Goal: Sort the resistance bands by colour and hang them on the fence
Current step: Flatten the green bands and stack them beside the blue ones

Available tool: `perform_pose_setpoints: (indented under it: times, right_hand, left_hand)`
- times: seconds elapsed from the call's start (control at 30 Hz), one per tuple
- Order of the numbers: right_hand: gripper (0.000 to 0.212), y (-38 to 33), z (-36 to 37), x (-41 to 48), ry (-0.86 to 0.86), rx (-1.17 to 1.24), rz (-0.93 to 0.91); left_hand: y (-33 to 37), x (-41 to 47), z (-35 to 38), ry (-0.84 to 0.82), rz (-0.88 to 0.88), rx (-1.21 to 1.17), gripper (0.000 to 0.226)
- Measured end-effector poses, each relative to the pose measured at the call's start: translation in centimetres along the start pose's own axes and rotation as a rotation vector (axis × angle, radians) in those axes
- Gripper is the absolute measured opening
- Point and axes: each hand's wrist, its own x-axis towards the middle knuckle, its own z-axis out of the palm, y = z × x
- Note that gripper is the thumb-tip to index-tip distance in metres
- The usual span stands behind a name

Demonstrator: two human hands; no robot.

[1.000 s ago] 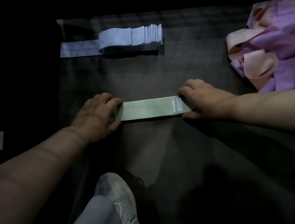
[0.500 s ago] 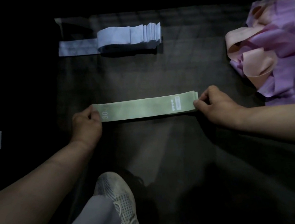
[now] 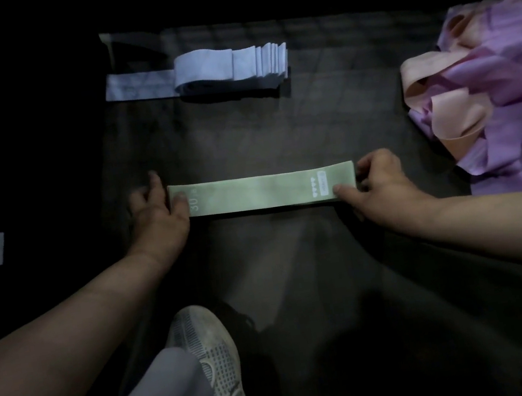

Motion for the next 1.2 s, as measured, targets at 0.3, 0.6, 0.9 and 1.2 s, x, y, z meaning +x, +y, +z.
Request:
perform_pose_setpoints:
  times: [0.3,0.6,0.9,1.2]
  right_hand:
    - [0.096,-2.9,-1.5,2.3,-0.174,-0.786,-0.654]
    - [0.058,-3.4,-0.7,3.0,-0.156,-0.816,-0.747]
    - [0.053,-2.9,-0.7,2.9,-0.161,-0.835,-0.740]
    - [0.080,-2.5,-1.8,3.3,-0.219,-0.746,-0.704]
  left_hand:
    - [1.0,1.3,-0.9,-0.206,0.782,0.602,0.098]
    - [2.3,2.3,-0.7,-0.208,0.844,0.633,0.060]
    - [3.2,2.6,-1.0,-0.275,0.802,0.672,0.067]
    - [3.1,2.2,-1.1,-0.246,0.811,0.701,0.070]
